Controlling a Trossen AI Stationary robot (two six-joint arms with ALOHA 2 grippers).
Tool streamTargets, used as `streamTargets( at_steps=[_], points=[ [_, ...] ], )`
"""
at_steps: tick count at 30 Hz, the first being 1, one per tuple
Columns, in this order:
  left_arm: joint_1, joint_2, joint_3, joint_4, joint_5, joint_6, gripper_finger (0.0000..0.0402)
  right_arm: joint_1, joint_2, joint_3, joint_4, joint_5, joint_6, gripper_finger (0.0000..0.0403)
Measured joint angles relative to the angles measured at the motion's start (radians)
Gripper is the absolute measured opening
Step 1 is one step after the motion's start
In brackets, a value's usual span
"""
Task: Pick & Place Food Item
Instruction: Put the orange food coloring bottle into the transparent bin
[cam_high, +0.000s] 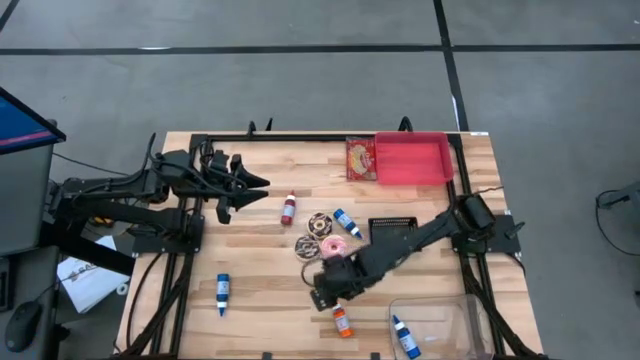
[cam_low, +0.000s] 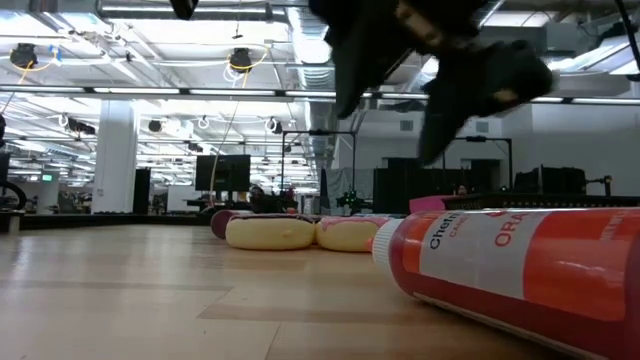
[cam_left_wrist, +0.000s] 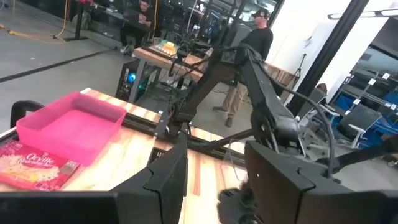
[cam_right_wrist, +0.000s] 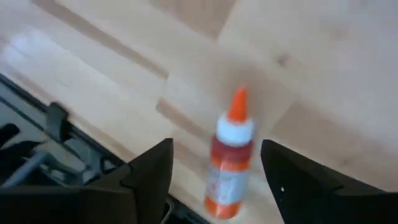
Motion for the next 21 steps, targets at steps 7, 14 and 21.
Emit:
streamTargets(
  at_steps=[7,14,21],
  points=[
    [0.000,-0.012,0.000,-0.018,0.000,0.015,0.0159,0.049,0.037,-0.001,0.028,0.051,0.176,0.0240],
    [0.001,-0.033,0.001,-0.061,0.000,0.012,0.0159,0.050,0.086,0.004,0.021,0.087,0.255,0.0240],
    [0.000,-0.072,0.001,-0.064,0.035,-0.008,0.0159,0.041,0.142,0.004,0.024,0.097,0.280,0.0240]
  ],
)
